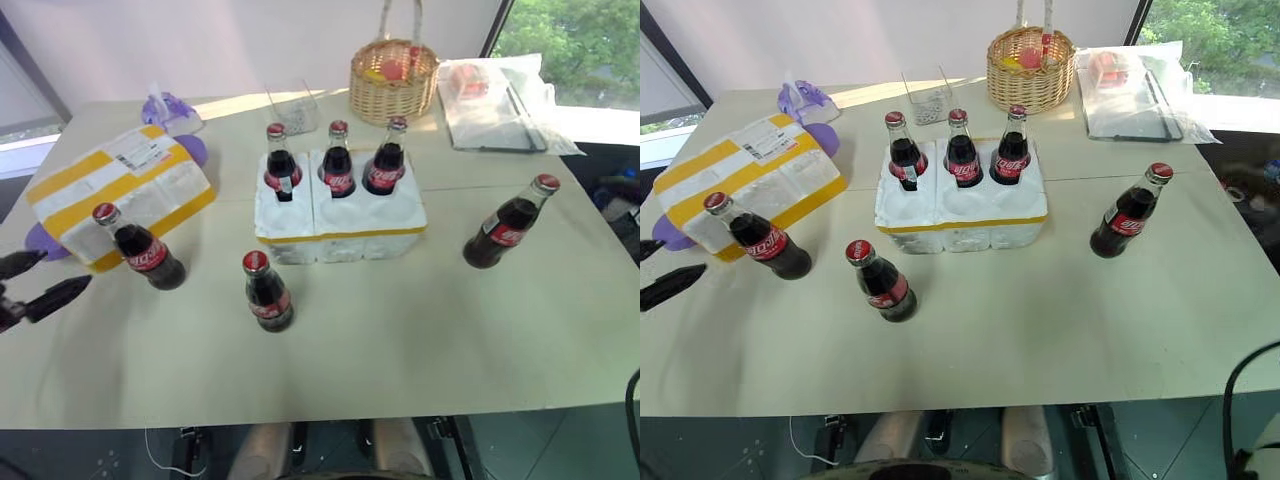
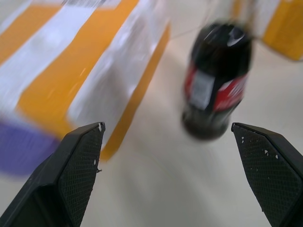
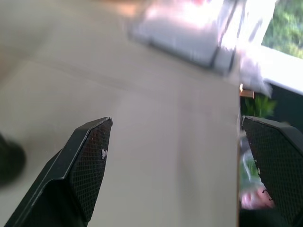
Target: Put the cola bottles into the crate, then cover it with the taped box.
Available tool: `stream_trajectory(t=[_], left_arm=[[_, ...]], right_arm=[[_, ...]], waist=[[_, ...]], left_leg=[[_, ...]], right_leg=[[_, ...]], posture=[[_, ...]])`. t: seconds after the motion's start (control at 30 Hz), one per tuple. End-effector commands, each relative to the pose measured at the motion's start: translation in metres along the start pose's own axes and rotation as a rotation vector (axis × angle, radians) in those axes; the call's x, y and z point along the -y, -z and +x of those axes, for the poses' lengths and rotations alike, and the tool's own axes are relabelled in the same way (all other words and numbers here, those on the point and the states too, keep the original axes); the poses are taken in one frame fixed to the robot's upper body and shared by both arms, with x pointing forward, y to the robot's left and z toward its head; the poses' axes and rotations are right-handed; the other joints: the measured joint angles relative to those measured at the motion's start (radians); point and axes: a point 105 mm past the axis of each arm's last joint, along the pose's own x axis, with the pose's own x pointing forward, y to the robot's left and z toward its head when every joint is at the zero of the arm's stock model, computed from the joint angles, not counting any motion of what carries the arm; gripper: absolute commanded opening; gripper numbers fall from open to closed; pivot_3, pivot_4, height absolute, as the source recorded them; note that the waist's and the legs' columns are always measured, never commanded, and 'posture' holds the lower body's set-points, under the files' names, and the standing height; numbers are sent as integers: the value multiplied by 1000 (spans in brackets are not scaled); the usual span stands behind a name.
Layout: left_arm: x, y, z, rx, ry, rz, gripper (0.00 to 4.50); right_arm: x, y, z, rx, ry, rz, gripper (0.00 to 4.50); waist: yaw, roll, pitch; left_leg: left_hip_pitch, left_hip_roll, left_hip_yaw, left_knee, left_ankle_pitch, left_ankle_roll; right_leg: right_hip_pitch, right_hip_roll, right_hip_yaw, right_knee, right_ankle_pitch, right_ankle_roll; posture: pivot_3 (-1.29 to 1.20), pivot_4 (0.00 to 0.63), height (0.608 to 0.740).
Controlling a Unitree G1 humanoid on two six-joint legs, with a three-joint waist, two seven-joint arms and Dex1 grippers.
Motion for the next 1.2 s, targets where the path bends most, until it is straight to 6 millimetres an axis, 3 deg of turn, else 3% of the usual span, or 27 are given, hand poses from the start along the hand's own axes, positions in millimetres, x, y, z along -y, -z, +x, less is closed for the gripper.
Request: stream_trajectory(t=[0.03,0.3,0.47,0.57,0.8,1.2], left_arm=[[14,-6,13,15,62,20,4471],[17,-3,27,6,97,30,4471],[21,-1,38,25,106,18,4471],[23,1,47,38,108,4,4471],[22,7,65,56,85,-25,4471],[25,19,100,81,77,-74,4471]], right_arm=[[-12,-47,-1,69,-134,-38,4500],[-78,-124,13,182,-558,-124,4500],[-120,-148,10,234,-744,-158,4500],[-147,-154,1,240,-864,-193,4500],[-184,-161,-16,255,-1026,-250,4500],[-201,-151,-23,240,-1082,-245,4500]], waist=[[-1,0,0],[-2,1,1],[8,1,1],[10,1,1],[8,1,1],[10,-1,1]], left_leg=[[0,0,0,0,0,0],[0,0,1,0,-1,-1],[0,0,2,0,-1,-1],[-1,0,1,0,-1,-1],[-1,0,2,1,-1,-1],[-1,-1,2,3,-1,0]], right_leg=[[0,1,0,0,0,0],[-2,2,1,1,2,3],[-3,2,2,3,2,3],[-4,1,2,3,2,3],[-4,1,2,5,2,4],[-4,1,2,6,3,3]], posture=[[0,150,740],[0,150,740],[0,150,740],[0,150,740],[0,150,740],[0,150,740]])
